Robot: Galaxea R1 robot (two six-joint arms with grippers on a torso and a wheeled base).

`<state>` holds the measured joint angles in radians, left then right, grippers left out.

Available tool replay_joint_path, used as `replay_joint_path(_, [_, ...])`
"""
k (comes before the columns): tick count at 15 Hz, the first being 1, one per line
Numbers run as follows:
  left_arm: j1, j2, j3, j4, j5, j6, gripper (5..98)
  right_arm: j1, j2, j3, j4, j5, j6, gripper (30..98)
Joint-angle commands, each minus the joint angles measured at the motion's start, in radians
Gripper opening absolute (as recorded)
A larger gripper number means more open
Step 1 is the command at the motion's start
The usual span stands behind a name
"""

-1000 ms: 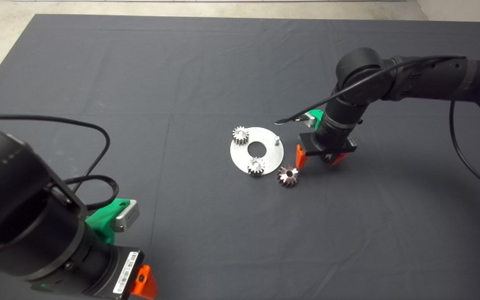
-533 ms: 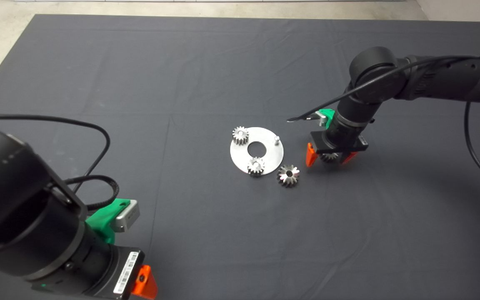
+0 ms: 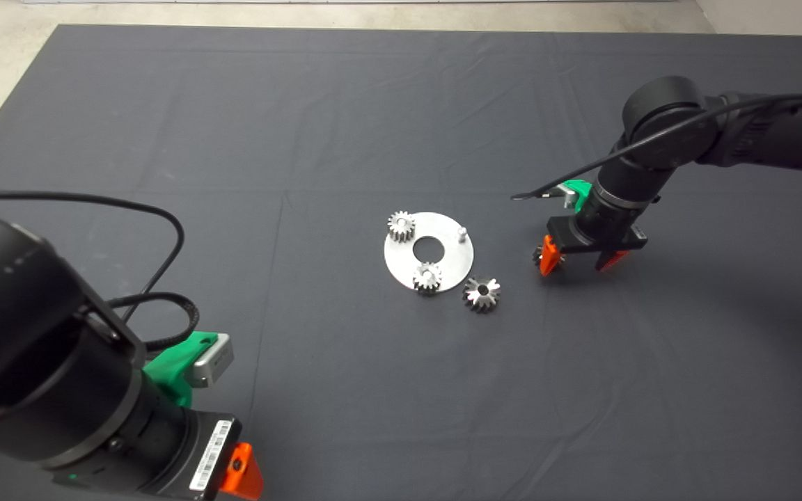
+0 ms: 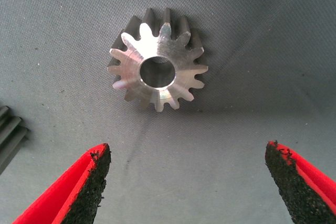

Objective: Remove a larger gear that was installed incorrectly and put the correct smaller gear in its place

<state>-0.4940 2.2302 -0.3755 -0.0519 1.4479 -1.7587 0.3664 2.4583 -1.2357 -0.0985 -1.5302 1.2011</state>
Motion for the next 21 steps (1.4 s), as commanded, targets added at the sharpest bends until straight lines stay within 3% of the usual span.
replay_joint_path(1, [-0.012, -0.002, 0.009, 0.003, 0.003, 0.001, 88.3, 0.031, -0.005, 0.019, -0.051, -0.128, -0.017, 78.0])
replay_joint_path(7, [-0.012, 0.001, 0.004, 0.003, 0.002, 0.004, 88.3, 0.031, -0.017, 0.168, -0.152, -0.128, -0.004, 78.0])
replay_joint_path(14, [-0.012, -0.002, 0.002, 0.003, 0.002, 0.005, 88.3, 0.029, -0.003, 0.165, -0.206, -0.128, 0.003, 78.0])
replay_joint_path(21, [-0.012, -0.004, 0.005, 0.003, 0.002, 0.004, 88.3, 0.023, 0.034, 0.09, -0.25, -0.128, -0.006, 78.0])
